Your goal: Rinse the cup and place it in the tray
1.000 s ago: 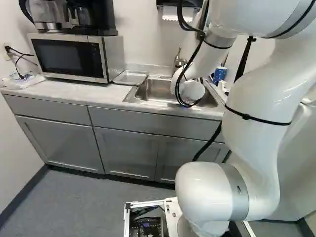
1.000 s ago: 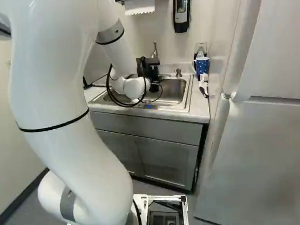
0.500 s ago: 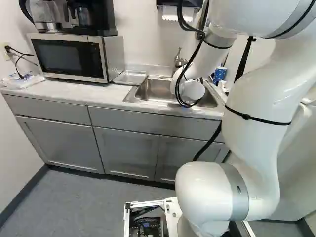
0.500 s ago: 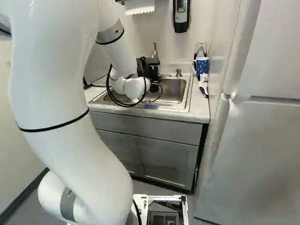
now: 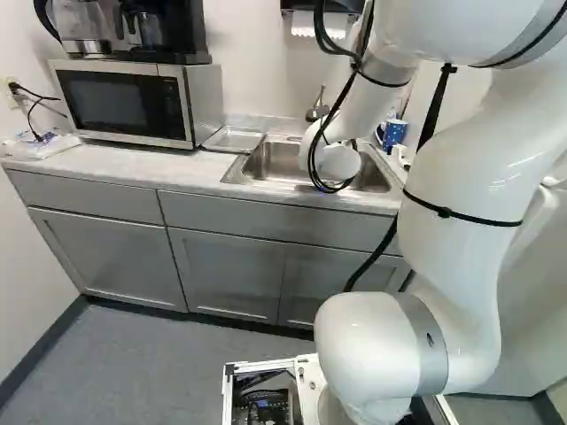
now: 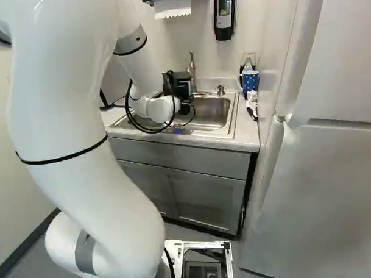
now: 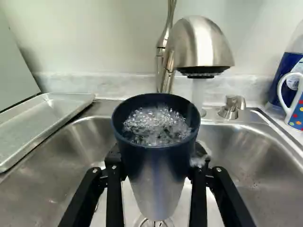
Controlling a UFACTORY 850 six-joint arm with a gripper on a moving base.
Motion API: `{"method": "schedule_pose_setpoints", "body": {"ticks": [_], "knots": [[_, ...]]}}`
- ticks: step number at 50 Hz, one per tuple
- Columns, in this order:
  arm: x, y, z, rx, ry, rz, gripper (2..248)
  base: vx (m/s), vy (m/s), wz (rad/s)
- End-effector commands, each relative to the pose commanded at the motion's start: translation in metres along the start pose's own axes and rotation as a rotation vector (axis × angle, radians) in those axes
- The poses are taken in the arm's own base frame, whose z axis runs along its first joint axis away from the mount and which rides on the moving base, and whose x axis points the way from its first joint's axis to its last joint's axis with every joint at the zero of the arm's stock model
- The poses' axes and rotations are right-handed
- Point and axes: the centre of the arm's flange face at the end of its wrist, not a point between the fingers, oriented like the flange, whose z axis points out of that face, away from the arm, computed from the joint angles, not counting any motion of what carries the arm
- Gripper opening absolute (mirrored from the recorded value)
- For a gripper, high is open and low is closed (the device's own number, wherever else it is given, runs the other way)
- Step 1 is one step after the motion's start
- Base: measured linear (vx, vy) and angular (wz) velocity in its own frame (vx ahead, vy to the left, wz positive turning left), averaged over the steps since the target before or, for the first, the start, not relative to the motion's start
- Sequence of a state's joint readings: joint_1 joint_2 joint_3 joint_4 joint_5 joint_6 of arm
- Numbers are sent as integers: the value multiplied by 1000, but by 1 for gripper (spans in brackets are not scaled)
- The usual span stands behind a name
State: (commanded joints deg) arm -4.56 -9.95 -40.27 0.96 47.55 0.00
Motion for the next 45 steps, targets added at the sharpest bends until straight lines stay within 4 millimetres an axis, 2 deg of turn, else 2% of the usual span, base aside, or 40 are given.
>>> {"method": "schedule_pose_setpoints", "body": {"ticks": [45], "knots": [[3,-64,-4,126,8,-26,124,0,0,0]]}}
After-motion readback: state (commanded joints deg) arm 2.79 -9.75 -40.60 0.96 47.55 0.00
